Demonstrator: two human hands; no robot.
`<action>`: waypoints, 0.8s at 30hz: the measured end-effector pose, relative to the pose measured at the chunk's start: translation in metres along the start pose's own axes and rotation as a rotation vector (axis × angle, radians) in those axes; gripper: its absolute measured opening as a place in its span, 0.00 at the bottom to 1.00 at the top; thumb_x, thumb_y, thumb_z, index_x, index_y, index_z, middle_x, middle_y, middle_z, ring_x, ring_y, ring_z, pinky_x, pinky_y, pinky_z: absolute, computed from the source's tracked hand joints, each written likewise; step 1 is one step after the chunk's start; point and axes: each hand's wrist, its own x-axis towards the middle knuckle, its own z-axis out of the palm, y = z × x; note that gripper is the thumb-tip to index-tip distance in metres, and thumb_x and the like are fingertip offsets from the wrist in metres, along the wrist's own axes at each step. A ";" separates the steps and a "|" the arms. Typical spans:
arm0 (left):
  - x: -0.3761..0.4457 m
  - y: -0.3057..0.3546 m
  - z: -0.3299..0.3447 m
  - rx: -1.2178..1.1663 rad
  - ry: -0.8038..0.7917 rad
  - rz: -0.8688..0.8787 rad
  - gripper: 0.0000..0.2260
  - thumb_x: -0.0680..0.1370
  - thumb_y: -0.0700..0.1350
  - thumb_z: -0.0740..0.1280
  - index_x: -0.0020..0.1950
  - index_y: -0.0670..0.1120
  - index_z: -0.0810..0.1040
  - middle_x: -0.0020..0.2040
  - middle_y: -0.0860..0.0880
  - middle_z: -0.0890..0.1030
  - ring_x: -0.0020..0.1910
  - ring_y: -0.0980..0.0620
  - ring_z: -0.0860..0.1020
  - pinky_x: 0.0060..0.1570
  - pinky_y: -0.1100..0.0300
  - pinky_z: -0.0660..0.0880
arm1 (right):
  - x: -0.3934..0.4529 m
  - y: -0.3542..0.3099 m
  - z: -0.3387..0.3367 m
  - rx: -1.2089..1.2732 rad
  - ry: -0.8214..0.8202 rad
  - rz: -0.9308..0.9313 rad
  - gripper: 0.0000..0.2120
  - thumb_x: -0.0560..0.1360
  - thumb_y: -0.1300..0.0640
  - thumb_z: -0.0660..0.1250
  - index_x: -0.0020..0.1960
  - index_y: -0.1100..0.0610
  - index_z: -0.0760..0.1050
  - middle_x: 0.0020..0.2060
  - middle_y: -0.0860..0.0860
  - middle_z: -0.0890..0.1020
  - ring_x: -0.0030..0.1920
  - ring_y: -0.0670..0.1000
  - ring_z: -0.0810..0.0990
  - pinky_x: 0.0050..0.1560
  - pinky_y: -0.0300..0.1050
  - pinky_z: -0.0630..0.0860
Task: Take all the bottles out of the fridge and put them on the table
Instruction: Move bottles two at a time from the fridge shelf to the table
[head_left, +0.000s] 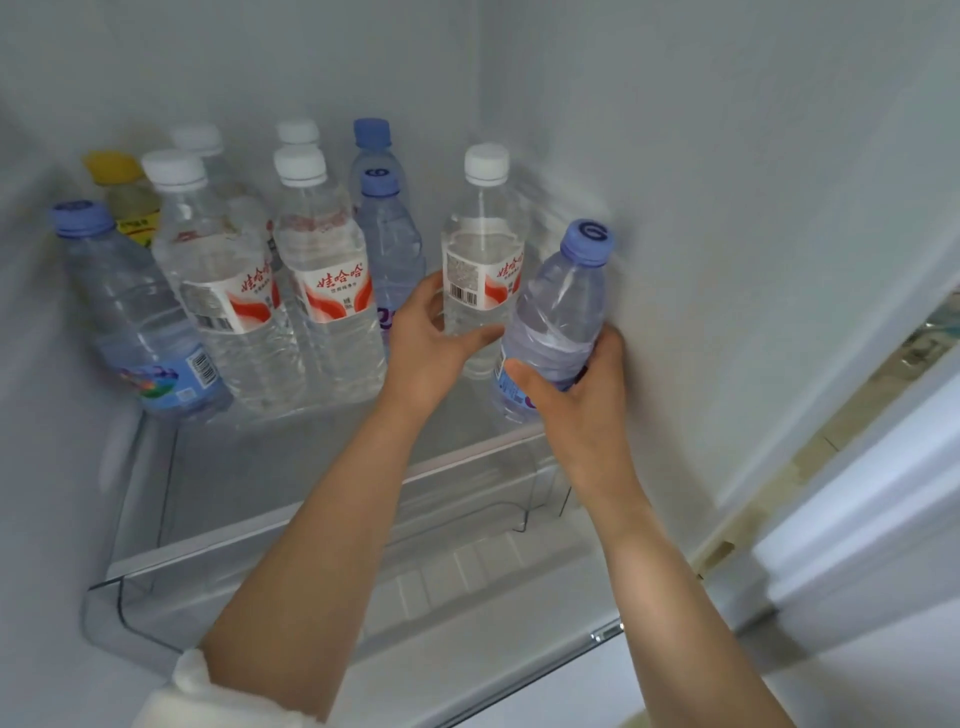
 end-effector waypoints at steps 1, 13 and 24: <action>-0.005 0.001 -0.001 -0.006 -0.001 0.014 0.30 0.66 0.38 0.79 0.65 0.45 0.74 0.58 0.53 0.82 0.57 0.60 0.80 0.57 0.67 0.75 | -0.001 -0.001 -0.001 -0.003 0.001 -0.003 0.29 0.66 0.60 0.78 0.61 0.57 0.68 0.54 0.47 0.79 0.53 0.44 0.80 0.54 0.41 0.77; -0.107 0.023 -0.041 -0.162 -0.021 -0.040 0.25 0.68 0.42 0.78 0.64 0.48 0.78 0.56 0.55 0.84 0.57 0.58 0.80 0.57 0.59 0.77 | -0.092 -0.030 -0.019 -0.050 0.143 -0.018 0.28 0.63 0.61 0.80 0.58 0.51 0.70 0.49 0.43 0.80 0.48 0.39 0.81 0.45 0.31 0.76; -0.172 0.044 -0.074 -0.046 -0.043 0.019 0.28 0.61 0.46 0.81 0.58 0.54 0.74 0.53 0.54 0.82 0.50 0.58 0.82 0.45 0.68 0.77 | -0.161 -0.049 -0.036 -0.145 0.233 0.070 0.31 0.58 0.52 0.80 0.57 0.53 0.71 0.48 0.47 0.83 0.49 0.47 0.83 0.51 0.49 0.81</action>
